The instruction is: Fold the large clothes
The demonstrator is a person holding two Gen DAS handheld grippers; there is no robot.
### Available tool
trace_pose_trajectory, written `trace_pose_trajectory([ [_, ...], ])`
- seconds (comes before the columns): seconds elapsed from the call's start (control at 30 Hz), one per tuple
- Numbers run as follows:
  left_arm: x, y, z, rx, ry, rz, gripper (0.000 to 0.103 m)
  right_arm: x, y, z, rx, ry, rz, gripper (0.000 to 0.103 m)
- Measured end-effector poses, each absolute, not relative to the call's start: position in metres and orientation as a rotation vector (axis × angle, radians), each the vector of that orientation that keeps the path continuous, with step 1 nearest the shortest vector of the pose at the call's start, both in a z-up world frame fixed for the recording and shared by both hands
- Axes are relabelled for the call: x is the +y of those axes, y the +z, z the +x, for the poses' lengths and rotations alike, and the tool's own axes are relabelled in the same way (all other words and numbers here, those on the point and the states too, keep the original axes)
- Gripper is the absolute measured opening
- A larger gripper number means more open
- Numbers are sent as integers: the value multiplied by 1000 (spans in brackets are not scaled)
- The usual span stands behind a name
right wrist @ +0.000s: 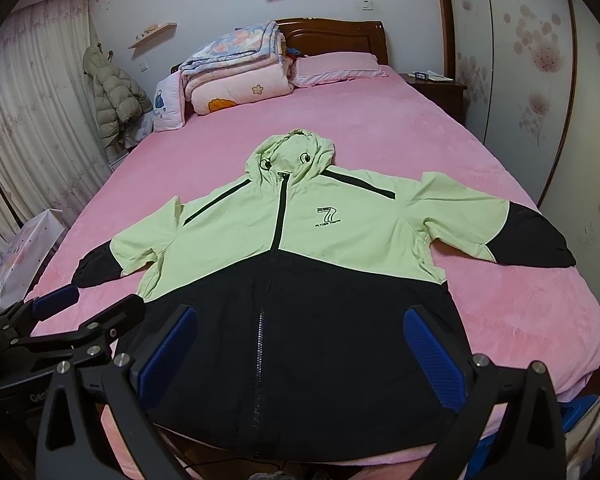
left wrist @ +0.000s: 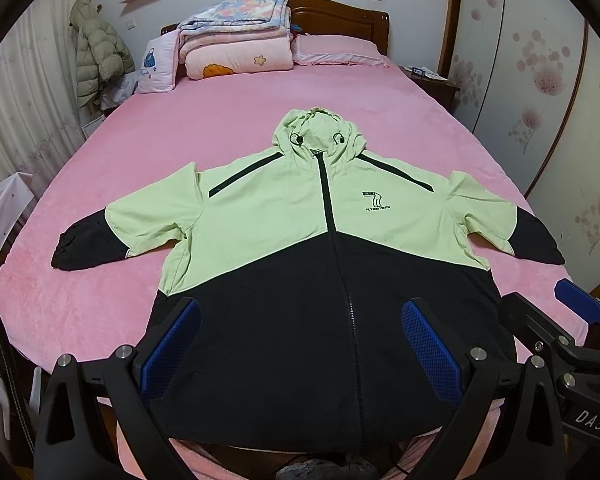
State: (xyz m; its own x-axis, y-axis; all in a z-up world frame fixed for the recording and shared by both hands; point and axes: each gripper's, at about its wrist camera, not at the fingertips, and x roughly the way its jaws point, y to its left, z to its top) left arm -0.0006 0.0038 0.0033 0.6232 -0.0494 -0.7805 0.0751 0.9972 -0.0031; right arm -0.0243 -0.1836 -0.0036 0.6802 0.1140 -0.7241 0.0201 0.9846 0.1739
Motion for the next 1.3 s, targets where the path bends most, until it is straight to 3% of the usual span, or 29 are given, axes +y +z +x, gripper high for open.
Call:
trace_pose_trajectory([
  [1.3, 4, 7, 16, 890, -62, -27, 100, -200, 7, -11, 777, 16, 170, 103],
])
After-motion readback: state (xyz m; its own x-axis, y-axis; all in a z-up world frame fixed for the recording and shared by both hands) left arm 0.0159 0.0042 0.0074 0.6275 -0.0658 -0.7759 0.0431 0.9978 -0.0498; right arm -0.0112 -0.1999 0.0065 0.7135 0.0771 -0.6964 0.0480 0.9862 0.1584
